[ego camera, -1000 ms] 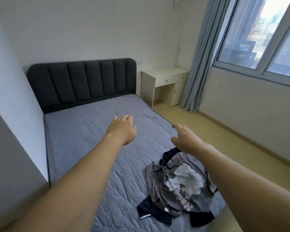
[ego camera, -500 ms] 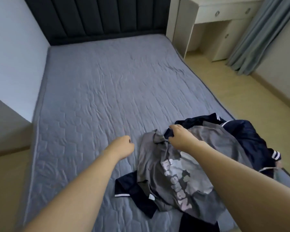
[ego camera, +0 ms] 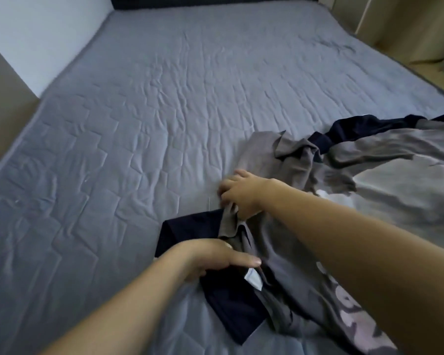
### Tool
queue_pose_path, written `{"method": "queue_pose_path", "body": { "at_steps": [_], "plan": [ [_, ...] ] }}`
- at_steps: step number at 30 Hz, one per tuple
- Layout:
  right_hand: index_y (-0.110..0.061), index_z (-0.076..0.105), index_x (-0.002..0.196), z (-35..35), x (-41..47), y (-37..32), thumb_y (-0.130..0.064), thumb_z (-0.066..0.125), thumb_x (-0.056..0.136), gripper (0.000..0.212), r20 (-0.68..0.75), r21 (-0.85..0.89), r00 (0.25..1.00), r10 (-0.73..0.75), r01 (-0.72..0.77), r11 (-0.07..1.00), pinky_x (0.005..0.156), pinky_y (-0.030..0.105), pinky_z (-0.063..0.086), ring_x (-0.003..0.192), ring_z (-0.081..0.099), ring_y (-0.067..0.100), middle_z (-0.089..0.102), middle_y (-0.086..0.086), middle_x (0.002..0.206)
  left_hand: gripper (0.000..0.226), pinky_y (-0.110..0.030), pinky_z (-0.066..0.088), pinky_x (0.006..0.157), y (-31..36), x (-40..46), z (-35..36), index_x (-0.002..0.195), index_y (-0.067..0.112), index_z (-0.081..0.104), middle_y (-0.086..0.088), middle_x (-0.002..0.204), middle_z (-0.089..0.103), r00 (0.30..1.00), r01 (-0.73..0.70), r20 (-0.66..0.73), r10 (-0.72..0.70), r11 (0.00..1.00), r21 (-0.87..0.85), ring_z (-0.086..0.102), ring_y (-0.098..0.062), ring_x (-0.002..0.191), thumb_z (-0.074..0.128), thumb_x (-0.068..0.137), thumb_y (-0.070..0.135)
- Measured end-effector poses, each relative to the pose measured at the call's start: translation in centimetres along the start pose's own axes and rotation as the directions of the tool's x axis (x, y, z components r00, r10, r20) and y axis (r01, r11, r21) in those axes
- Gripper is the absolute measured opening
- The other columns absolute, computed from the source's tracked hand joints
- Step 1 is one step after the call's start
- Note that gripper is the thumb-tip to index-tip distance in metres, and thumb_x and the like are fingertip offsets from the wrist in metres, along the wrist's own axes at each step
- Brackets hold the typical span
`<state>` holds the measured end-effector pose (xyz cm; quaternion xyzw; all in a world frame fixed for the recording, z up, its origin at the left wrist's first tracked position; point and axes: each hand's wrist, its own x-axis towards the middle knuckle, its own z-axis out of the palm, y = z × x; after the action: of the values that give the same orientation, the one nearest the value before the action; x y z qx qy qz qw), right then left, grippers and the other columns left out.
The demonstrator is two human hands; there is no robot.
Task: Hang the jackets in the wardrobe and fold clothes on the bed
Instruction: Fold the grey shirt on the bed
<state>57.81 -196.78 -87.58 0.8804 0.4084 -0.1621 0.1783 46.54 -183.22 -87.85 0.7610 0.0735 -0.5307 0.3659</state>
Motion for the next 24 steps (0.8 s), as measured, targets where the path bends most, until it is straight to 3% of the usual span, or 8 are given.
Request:
{"method": "queue_pose_path", "body": {
  "at_steps": [4, 7, 10, 13, 15, 17, 21, 24],
  "plan": [
    [-0.019, 0.067, 0.099, -3.2, -2.0, -0.1, -0.038, 0.055, 0.086, 0.025, -0.042, -0.099, 0.99, 0.133, -0.137, 0.986, 0.09, 0.034, 0.044, 0.091, 0.058, 0.024, 0.064, 0.001, 0.105, 0.089, -0.037, 0.044, 0.103, -0.4, 0.3, 5.2, 0.122, 0.022, 0.061, 0.0, 0.13, 0.057, 0.933, -0.253, -0.304, 0.19, 0.95, -0.182, 0.054, -0.02, 0.12, 0.076, 0.047, 0.068],
    [-0.019, 0.066, 0.097, -7.1, -5.6, 0.2, -0.024, 0.054, 0.087, 0.017, -0.108, 0.074, 0.941, 0.322, -0.315, 0.946, 0.064, 0.029, 0.042, 0.075, 0.056, 0.025, 0.063, 0.003, 0.098, 0.044, -0.043, 0.044, 0.1, 1.3, -1.0, 8.7, 0.096, 0.027, 0.062, 0.0, 0.108, 0.053, 0.817, -0.343, -0.547, 0.182, 0.916, -0.208, 0.051, -0.027, 0.112, 0.069, 0.064, 0.057],
    [-0.021, 0.062, 0.091, -12.2, -9.4, 1.5, -0.022, 0.05, 0.086, 0.013, -0.294, 0.292, 0.815, 0.499, -0.42, 0.859, 0.069, 0.029, 0.039, 0.095, 0.06, 0.031, 0.064, 0.007, 0.105, 0.009, -0.042, 0.047, 0.096, 3.9, -3.2, 9.7, 0.084, 0.03, 0.057, 0.004, 0.093, 0.05, 0.73, -0.429, -0.646, 0.224, 0.885, -0.178, 0.054, -0.026, 0.105, 0.059, 0.083, 0.038],
    [-0.016, 0.05, 0.07, -17.5, -13.6, 3.5, -0.014, 0.046, 0.081, 0.012, -0.433, 0.549, 0.576, 0.694, -0.443, 0.709, 0.062, 0.029, 0.037, 0.085, 0.058, 0.033, 0.059, 0.005, 0.081, 0.016, -0.033, 0.054, 0.076, 6.7, -6.1, 7.2, 0.102, 0.022, 0.064, 0.0, 0.097, 0.067, 0.62, -0.668, -0.712, 0.329, 0.697, -0.26, 0.062, -0.018, 0.087, 0.049, 0.095, 0.025],
    [-0.014, 0.05, 0.068, -20.4, -16.9, 5.0, -0.008, 0.042, 0.076, 0.013, -0.467, 0.759, 0.326, 0.822, -0.328, 0.562, 0.058, 0.029, 0.036, 0.076, 0.055, 0.032, 0.054, 0.006, 0.072, 0.016, -0.029, 0.046, 0.064, 8.6, -9.5, 3.2, 0.098, 0.014, 0.06, -0.007, 0.095, 0.066, 0.445, -0.736, -0.846, 0.293, 0.658, -0.159, 0.06, -0.022, 0.082, 0.046, 0.098, 0.022],
    [-0.009, 0.052, 0.074, -22.9, -19.9, 6.1, -0.004, 0.039, 0.078, 0.014, -0.437, 0.884, 0.101, 0.894, -0.137, 0.447, 0.063, 0.032, 0.038, 0.079, 0.055, 0.033, 0.057, 0.01, 0.076, 0.019, -0.035, 0.047, 0.071, 10.1, -14.3, -1.0, 0.094, 0.01, 0.059, -0.014, 0.098, 0.066, 0.245, -0.755, -0.919, 0.31, 0.655, 0.02, 0.06, -0.032, 0.088, 0.045, 0.098, 0.022],
    [-0.01, 0.049, 0.099, -27.2, -23.9, 6.5, -0.008, 0.036, 0.085, 0.019, -0.296, 0.946, -0.16, 0.942, 0.089, 0.312, 0.08, 0.036, 0.04, 0.098, 0.056, 0.037, 0.06, 0.019, 0.108, 0.018, -0.034, 0.033, 0.056, 12.5, -24.6, -6.5, 0.084, 0.019, 0.042, -0.011, 0.087, 0.065, -0.278, -0.255, -0.783, 0.557, 0.743, 0.619, 0.055, -0.035, 0.074, 0.039, 0.099, 0.027],
    [-0.009, 0.042, 0.117, -30.8, -26.1, 5.6, -0.017, 0.032, 0.092, 0.028, -0.243, 0.943, -0.27, 0.932, 0.158, 0.292, 0.093, 0.043, 0.041, 0.108, 0.055, 0.039, 0.057, 0.022, 0.119, 0.025, -0.032, 0.027, 0.051, 14.2, -32.1, -7.6, 0.087, 0.02, 0.038, -0.007, 0.081, 0.067, -0.474, 0.165, -0.444, 0.76, 0.572, 0.803, 0.057, -0.034, 0.064, 0.035, 0.1, 0.042]
  ]
}}
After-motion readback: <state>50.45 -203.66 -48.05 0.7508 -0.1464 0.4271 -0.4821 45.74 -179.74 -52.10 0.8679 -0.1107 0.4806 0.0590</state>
